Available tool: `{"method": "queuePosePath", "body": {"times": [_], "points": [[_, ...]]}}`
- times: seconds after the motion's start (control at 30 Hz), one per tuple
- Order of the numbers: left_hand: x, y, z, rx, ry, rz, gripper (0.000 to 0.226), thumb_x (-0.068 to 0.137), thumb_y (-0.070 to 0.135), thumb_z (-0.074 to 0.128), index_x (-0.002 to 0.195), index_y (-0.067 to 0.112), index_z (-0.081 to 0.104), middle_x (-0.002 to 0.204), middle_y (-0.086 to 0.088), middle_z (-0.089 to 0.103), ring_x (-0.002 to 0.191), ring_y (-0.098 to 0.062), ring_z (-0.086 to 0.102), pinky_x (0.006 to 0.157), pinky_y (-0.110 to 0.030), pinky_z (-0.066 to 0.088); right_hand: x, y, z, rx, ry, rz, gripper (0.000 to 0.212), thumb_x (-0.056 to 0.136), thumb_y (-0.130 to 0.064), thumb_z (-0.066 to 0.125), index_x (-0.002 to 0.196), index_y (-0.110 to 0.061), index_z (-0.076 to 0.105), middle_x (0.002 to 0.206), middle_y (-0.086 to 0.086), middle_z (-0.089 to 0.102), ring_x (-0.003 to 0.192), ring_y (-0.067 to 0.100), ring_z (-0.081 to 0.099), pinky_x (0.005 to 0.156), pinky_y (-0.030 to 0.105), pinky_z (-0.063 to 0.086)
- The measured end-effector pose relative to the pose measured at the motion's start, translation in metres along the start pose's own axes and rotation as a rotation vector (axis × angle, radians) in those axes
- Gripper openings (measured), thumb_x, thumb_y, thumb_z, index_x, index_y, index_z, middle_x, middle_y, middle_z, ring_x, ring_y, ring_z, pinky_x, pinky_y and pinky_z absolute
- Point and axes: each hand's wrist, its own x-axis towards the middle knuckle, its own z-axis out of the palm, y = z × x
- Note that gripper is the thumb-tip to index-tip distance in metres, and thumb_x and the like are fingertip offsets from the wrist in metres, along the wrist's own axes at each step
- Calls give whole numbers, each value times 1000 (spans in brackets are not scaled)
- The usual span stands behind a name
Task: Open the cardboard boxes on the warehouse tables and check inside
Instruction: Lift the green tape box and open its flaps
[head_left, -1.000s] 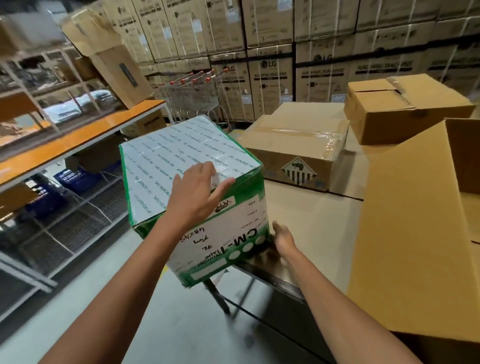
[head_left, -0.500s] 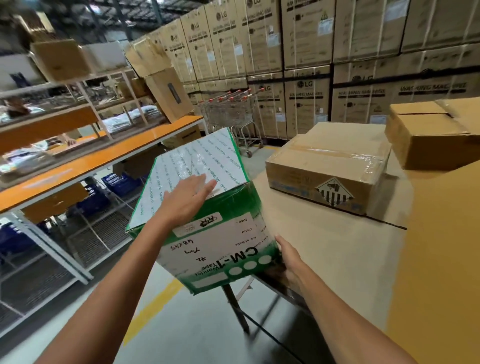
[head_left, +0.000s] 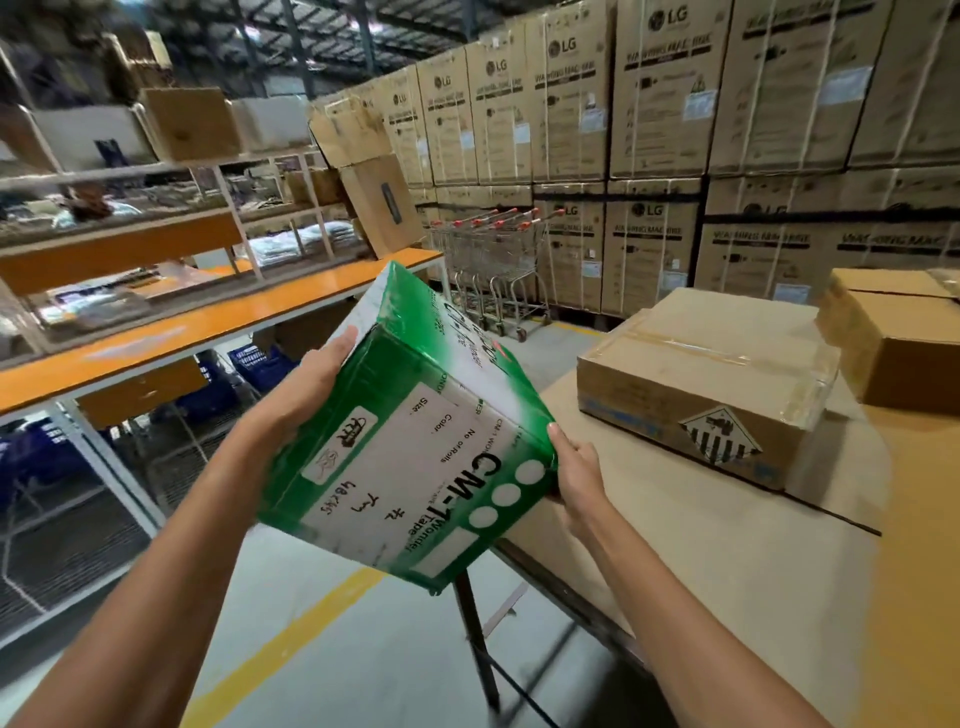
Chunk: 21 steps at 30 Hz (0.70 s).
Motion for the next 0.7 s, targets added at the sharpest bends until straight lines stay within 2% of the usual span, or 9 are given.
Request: {"method": "queuePosePath", "body": {"times": [0.1,0.17,0.27,0.33,0.4,0.47,0.53,0.6,0.7], "points": [[-8,4,-6,-47,-1,49,88,68,93,38,124,28,62,98,-13,76,90,-36,74,69,-40,62,15,-17,7,-91,17,-82,72,74,-67,65,115,-10,52,106,15,69,95,32,70,65,37,55],[-10,5,-5,-103,2,99,96,58,98,45,121,29,64,97,-8,77,86,-30,75,66,-35,61,20,-36,10,-116,27,-153,58,84,-58,64,116,-11,51,107,12,66,97,30,67,69,38,53],[-4,8,8,-218,57,172,75,87,74,29,122,16,63,94,-3,77,85,-25,74,63,-27,59,27,-66,4,-130,69,-236,38,95,-43,61,114,-13,49,110,12,63,101,28,64,78,41,51],[2,11,26,-290,94,187,63,99,60,24,110,13,63,88,1,77,77,-17,74,62,-24,58,30,-87,-7,-177,87,-277,34,94,-44,62,110,-17,49,111,10,63,101,28,63,85,44,52],[16,6,38,-386,85,83,71,90,77,35,114,17,65,107,-4,75,89,-17,73,76,-32,61,34,-105,-21,-259,106,-307,35,91,-46,63,111,-20,51,110,8,64,101,28,64,89,48,54],[48,-16,48,-487,60,-109,101,64,100,42,134,28,58,137,-8,60,115,-31,65,97,-53,51,37,-120,-38,-326,108,-316,35,93,-39,64,116,-17,51,112,9,64,98,26,64,86,44,55],[67,-33,68,-520,-32,-231,98,66,100,36,133,32,61,133,-9,64,117,-38,63,102,-58,46,40,-125,-56,-400,114,-300,35,94,-35,65,118,-14,51,113,11,65,93,23,64,80,40,54],[56,-33,93,-561,-111,-352,84,76,92,38,123,30,68,119,-12,72,109,-39,67,93,-56,52,41,-121,-73,-458,124,-258,34,94,-32,66,118,-13,52,112,13,65,92,24,63,82,42,52],[70,-61,115,-577,-149,-408,84,65,78,67,131,25,62,114,-11,74,105,-38,69,98,-63,46,34,-107,-92,-446,156,-200,30,96,-28,63,118,-15,48,112,11,63,96,25,63,85,44,52]]}}
